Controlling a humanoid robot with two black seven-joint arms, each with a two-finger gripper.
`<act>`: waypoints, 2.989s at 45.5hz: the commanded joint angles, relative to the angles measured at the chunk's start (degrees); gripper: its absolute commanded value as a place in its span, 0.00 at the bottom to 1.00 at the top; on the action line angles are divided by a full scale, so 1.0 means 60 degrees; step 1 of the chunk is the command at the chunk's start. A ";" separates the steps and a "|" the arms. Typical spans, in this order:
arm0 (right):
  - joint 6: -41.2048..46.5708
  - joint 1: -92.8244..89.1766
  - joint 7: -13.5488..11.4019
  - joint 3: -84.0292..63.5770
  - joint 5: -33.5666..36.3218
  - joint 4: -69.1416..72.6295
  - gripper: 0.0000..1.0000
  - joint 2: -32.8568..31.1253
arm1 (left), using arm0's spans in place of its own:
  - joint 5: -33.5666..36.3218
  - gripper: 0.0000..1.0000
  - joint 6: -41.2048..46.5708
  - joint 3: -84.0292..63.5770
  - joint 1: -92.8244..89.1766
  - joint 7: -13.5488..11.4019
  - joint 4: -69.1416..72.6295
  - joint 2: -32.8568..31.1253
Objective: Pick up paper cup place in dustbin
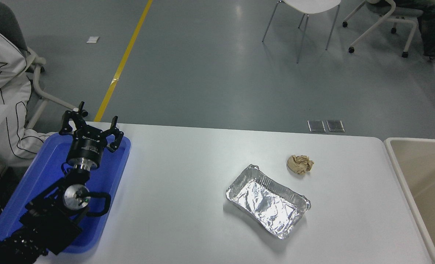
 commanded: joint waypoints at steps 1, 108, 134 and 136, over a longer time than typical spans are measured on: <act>0.0000 -0.2821 0.0002 0.1864 -0.0020 -0.1394 0.00 -0.0227 | 0.0000 1.00 -0.0015 -0.0004 0.0000 0.0000 0.0001 0.0002; -0.8570 -1.5261 0.0002 0.9645 0.2705 -0.9218 0.98 0.3831 | 0.0000 1.00 -0.0015 -0.0004 -0.0015 0.0000 -0.0014 -0.0013; -0.8555 -1.5070 0.0002 0.9908 0.2705 -0.8925 0.98 0.3743 | 0.0000 1.00 -0.0015 -0.0004 -0.0015 0.0000 -0.0014 -0.0013; -0.8540 -1.5070 0.0002 0.9996 0.2705 -0.8925 0.98 0.3743 | 0.0000 1.00 -0.0015 -0.0004 -0.0015 0.0000 -0.0014 -0.0013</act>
